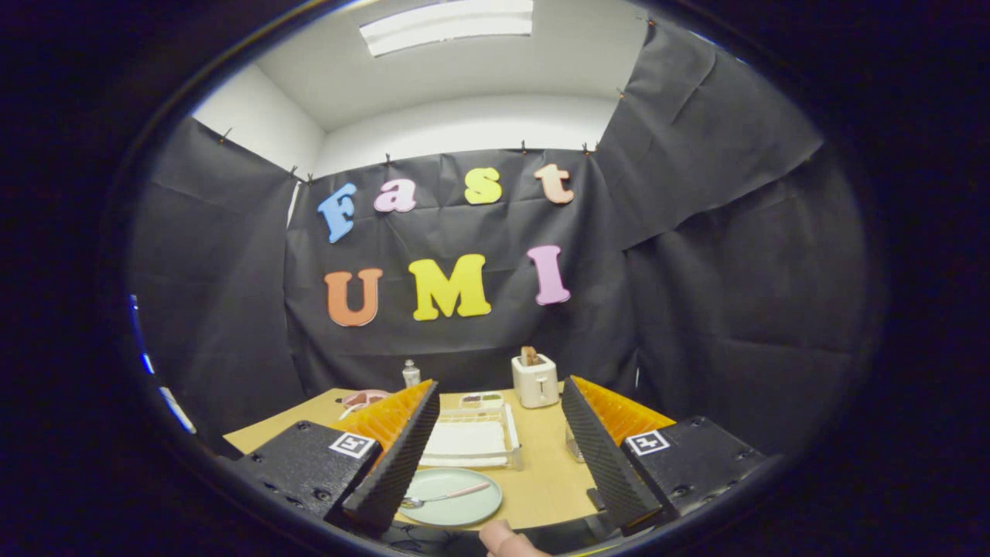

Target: Take the plate from the dish rack, then take the spoon from the basket and place it into the plate.

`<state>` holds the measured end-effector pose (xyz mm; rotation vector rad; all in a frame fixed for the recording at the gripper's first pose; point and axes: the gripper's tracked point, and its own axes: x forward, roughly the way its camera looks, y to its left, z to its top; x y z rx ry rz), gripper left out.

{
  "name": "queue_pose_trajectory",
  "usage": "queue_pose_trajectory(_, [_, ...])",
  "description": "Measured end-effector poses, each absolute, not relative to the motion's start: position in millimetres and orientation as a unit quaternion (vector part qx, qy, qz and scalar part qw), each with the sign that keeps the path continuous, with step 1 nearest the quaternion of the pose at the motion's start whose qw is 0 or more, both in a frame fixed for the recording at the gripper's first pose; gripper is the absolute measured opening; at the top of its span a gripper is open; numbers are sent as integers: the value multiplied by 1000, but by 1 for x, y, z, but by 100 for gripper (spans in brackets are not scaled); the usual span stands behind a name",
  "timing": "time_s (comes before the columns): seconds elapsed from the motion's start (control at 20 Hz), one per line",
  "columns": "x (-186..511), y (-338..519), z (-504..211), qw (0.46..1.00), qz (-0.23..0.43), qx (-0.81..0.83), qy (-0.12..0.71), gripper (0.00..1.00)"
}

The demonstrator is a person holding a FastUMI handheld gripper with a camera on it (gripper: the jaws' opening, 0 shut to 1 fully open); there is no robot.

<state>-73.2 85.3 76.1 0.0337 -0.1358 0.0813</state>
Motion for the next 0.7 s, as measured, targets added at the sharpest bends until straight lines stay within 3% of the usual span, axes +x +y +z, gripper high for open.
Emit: queue_pose_trajectory(0.7, [-51, 94, 40, 999, 53, -1, -9, 100])
